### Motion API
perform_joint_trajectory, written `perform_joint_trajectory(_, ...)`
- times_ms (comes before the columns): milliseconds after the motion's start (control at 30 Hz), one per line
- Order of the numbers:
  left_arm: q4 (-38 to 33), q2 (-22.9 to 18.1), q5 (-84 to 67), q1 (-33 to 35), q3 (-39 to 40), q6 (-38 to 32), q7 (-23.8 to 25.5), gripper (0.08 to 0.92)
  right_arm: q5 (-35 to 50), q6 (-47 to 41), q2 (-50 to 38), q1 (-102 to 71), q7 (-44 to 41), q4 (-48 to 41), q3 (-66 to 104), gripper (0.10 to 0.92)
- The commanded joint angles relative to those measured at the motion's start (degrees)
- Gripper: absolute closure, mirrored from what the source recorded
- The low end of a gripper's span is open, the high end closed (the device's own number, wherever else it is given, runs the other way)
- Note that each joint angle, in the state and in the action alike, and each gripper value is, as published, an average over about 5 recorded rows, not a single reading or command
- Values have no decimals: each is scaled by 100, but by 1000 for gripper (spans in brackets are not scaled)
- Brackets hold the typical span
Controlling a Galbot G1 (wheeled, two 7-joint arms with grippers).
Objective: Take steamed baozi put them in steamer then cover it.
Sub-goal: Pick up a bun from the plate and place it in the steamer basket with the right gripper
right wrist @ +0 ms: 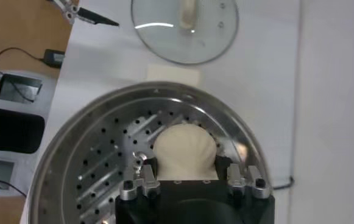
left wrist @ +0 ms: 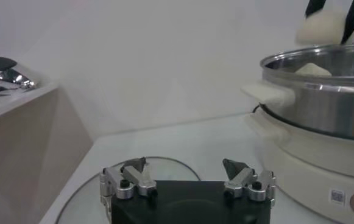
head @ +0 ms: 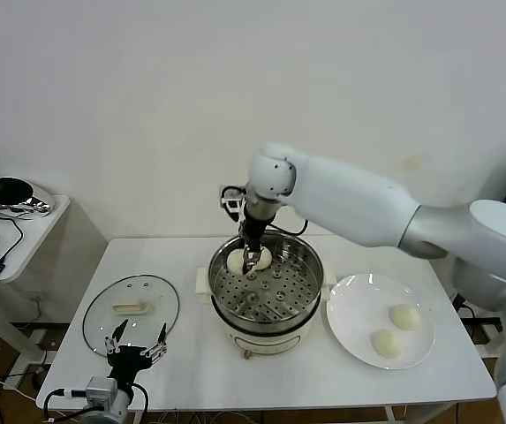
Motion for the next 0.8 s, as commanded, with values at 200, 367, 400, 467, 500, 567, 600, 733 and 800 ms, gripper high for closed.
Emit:
perform_joint_trajectory(200,1,-18,11,18,43,-3,0,177,-280,-19,279,-458,107,-134,29,448)
perform_joint_trajectory(367,-5,-25,16,28,62,-4,0,177,-406,4,302,-566,171,-206,70,448)
perform_joint_trajectory(400,-1,-26,17,29,66,-4,-1,177,-420,7,306,-580,184,-222,77,448)
perform_joint_trajectory(467,4,-28,19,29,79,-5,-1,177,-440,14,314,-606,212,-252,93,448)
perform_joint_trajectory(500,5,-29,19,29,85,-5,-2,177,-445,16,317,-619,229,-262,106,448)
perform_joint_trajectory(567,3,-33,20,28,98,-5,-2,177,-450,21,322,-642,265,-276,138,448)
perform_joint_trajectory(600,3,-35,20,27,104,-5,-2,177,-450,24,325,-650,282,-279,152,448)
perform_joint_trajectory(733,16,-49,20,22,128,-4,-4,177,-443,32,334,-656,319,-263,206,448)
perform_joint_trajectory(800,24,-62,22,18,138,-5,-4,177,-436,36,334,-639,330,-244,217,436)
